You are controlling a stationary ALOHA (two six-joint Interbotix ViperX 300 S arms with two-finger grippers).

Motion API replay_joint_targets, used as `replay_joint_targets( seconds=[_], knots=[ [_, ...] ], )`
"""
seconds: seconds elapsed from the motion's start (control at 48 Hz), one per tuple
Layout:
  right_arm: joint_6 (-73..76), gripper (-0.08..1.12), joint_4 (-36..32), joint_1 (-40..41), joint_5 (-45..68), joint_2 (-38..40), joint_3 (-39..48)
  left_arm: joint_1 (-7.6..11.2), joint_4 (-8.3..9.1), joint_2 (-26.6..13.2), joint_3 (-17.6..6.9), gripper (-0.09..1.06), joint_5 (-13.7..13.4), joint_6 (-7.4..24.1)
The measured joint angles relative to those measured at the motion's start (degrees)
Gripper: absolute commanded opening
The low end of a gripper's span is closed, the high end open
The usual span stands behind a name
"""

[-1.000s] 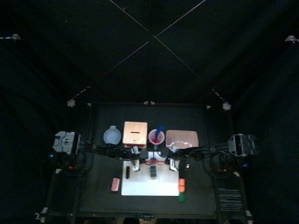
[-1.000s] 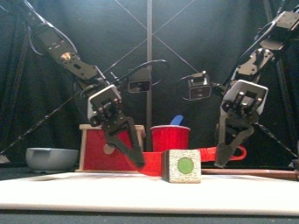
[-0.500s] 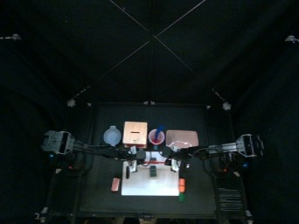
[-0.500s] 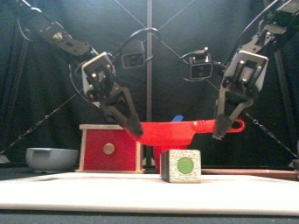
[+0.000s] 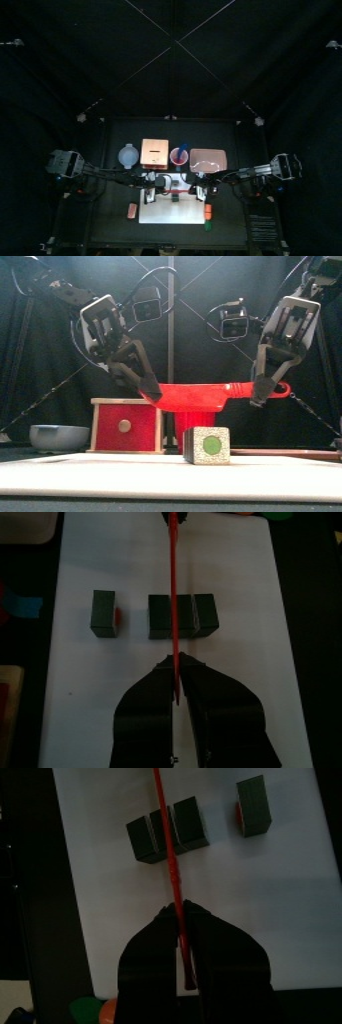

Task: Place sushi on board then cut the sushi with the knife then place the pieces on the plate
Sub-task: Cut the sushi into 4 pieces

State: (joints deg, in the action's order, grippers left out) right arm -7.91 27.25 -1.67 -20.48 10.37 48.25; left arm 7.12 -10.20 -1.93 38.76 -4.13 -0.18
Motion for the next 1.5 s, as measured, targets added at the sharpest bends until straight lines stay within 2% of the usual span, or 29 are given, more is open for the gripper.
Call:
replay_joint_targets(
  seconds=[0.292, 0.625, 0.896, 1.333, 1.5],
  knots=[
    [0.0, 0.3, 0.09, 0.0, -0.09, -0.7, 0.62, 0.09, -0.62, -2.55, -0.88, 0.45, 0.7, 0.0],
    [0.0, 0.3, 0.09, 0.26, -0.09, -0.79, 1.05, 0.09, -0.79, -3.16, -1.05, 0.45, 0.79, 0.0],
    [0.0, 0.3, 0.09, 0.26, 0.09, -0.88, 1.32, 0.09, -1.76, -4.39, -1.23, 0.45, 0.88, 0.0],
    [0.0, 0.3, 0.53, 0.26, 1.93, -7.38, 1.23, 0.09, -2.02, -7.73, -1.58, 0.45, 0.97, 0.0],
    [0.0, 0.3, 1.67, -0.44, 2.02, -8.44, 1.05, 0.09, -2.99, -8.17, -1.58, 0.45, 0.97, 0.0]
  ],
)
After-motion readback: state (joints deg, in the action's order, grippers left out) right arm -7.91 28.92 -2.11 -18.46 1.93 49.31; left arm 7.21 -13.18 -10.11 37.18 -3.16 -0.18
